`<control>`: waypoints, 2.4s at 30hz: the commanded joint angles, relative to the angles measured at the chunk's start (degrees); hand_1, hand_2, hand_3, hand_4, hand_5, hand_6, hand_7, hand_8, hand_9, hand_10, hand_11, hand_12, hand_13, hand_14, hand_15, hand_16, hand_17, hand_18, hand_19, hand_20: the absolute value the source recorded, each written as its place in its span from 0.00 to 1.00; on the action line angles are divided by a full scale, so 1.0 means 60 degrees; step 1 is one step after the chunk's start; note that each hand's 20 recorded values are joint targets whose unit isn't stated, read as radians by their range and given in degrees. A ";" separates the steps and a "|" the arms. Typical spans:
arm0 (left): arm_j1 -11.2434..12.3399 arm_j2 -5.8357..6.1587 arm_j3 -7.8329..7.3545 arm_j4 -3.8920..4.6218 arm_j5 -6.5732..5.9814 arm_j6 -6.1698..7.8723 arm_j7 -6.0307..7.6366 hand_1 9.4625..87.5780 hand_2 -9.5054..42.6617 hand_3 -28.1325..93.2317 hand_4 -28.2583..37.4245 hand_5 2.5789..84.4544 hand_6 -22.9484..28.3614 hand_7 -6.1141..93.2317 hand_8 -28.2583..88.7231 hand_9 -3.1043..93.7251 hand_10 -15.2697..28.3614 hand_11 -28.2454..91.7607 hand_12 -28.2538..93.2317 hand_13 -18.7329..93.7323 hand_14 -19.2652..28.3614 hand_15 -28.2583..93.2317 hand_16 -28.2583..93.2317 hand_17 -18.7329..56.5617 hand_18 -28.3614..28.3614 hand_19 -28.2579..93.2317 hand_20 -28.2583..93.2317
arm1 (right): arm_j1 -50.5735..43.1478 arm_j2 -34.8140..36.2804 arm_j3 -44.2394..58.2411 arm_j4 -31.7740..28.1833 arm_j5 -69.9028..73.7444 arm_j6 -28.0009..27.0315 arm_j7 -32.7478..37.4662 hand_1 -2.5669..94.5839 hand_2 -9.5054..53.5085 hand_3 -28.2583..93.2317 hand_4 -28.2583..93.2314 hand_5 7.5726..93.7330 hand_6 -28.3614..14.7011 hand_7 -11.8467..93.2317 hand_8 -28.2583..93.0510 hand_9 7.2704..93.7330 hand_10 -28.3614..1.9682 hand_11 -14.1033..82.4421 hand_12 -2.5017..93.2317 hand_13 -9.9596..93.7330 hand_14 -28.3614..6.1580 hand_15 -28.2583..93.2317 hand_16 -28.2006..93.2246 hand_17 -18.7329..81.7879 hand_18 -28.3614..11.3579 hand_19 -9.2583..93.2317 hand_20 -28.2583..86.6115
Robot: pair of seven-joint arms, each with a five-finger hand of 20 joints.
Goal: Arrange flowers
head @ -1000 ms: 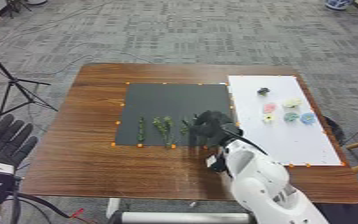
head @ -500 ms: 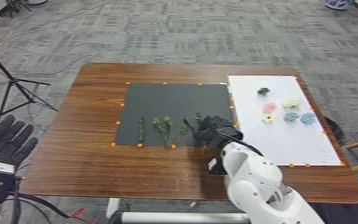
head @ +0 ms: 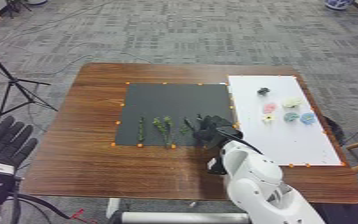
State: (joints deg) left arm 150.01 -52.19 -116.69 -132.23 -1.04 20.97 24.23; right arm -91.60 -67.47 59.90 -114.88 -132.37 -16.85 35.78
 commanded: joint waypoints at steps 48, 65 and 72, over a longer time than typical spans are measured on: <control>0.0055 0.0038 -0.0097 -0.0055 -0.0249 0.0017 0.0473 0.17 0.56 0.78 0.00 0.44 0.62 0.19 0.18 0.38 0.68 0.40 0.34 0.38 0.69 0.47 0.21 0.20 0.69 0.39 0.34 | 0.0427 0.1873 0.1566 0.2164 -0.0683 0.2109 0.1130 0.63 0.00 0.84 0.00 0.63 0.57 0.26 0.14 0.60 0.49 0.34 0.18 0.71 0.50 0.84 0.52 0.47 0.08 0.88 0.58; 0.0208 -0.0085 -0.0290 -0.0132 -0.0196 -0.0044 0.0504 0.17 0.56 0.78 0.00 0.44 0.62 0.19 0.18 0.38 0.68 0.40 0.34 0.38 0.69 0.47 0.21 0.20 0.68 0.39 0.34 | 0.0161 0.2187 0.1252 0.1300 -0.1298 0.4239 0.0942 0.66 0.00 0.78 0.00 0.81 0.65 0.36 0.29 0.83 0.61 0.20 0.35 0.77 0.54 0.85 0.49 0.51 0.09 0.88 0.60; 0.0300 -0.0064 -0.0487 -0.0137 -0.0219 -0.0015 0.0522 0.17 0.56 0.78 0.00 0.44 0.61 0.19 0.18 0.38 0.68 0.40 0.34 0.38 0.69 0.47 0.21 0.20 0.68 0.39 0.34 | 0.1012 0.1896 0.0189 0.0550 -0.0452 0.4799 -0.0033 0.66 0.00 0.79 0.00 0.81 0.65 0.37 0.29 0.83 0.63 0.20 0.35 0.77 0.55 0.85 0.49 0.50 0.11 0.87 0.60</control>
State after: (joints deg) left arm 150.85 -52.18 -118.33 -132.47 -2.25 21.04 26.59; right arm -90.81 -54.28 66.77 -107.19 -138.54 10.31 40.31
